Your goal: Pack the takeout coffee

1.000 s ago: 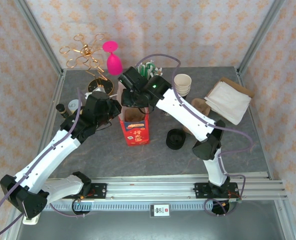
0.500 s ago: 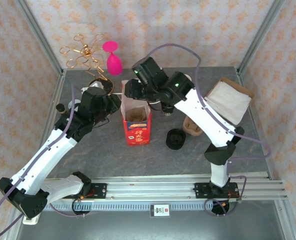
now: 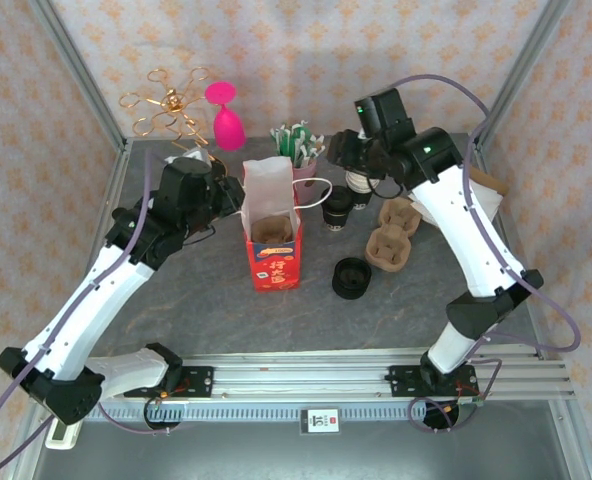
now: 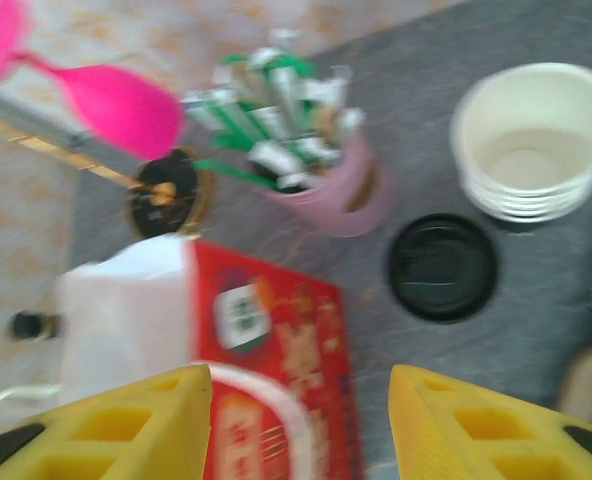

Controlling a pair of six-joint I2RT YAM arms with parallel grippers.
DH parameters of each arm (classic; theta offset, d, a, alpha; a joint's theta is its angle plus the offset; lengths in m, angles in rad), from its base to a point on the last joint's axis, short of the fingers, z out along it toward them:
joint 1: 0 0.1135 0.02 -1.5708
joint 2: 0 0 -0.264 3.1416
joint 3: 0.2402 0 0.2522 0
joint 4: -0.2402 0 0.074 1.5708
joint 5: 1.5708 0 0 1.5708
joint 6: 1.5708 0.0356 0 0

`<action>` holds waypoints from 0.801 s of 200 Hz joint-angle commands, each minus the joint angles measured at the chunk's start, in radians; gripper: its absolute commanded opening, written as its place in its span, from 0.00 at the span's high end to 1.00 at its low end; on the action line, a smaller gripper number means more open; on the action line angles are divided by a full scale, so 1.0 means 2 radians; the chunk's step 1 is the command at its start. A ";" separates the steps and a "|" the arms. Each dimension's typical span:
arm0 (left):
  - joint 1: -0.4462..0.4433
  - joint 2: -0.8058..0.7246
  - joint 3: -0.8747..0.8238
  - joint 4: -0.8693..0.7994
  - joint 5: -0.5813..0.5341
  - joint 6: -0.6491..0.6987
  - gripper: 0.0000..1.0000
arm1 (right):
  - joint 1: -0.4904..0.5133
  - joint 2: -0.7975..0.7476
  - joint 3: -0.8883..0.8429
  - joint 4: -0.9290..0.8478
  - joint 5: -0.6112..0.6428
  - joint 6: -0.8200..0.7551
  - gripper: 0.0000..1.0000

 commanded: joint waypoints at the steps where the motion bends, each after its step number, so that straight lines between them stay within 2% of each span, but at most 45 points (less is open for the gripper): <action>1: 0.008 0.019 0.020 -0.032 0.010 0.040 0.59 | -0.036 0.002 -0.047 0.015 -0.018 -0.043 0.47; 18: 0.012 0.028 0.019 -0.029 0.013 0.048 0.58 | -0.059 0.021 -0.066 0.014 -0.027 -0.062 0.44; 28: 0.015 0.032 0.016 -0.025 0.015 0.048 0.59 | -0.063 0.032 -0.070 0.012 -0.007 -0.067 0.43; 112: 0.025 0.072 0.004 0.012 0.057 0.067 0.63 | -0.041 0.121 -0.066 0.010 0.024 -0.089 0.34; 139: 0.027 0.083 0.002 0.015 0.051 0.070 0.69 | -0.028 0.141 -0.054 0.014 0.035 -0.090 0.30; 160: 0.031 0.088 0.002 0.014 0.043 0.070 0.84 | -0.023 0.159 -0.048 0.013 0.038 -0.090 0.27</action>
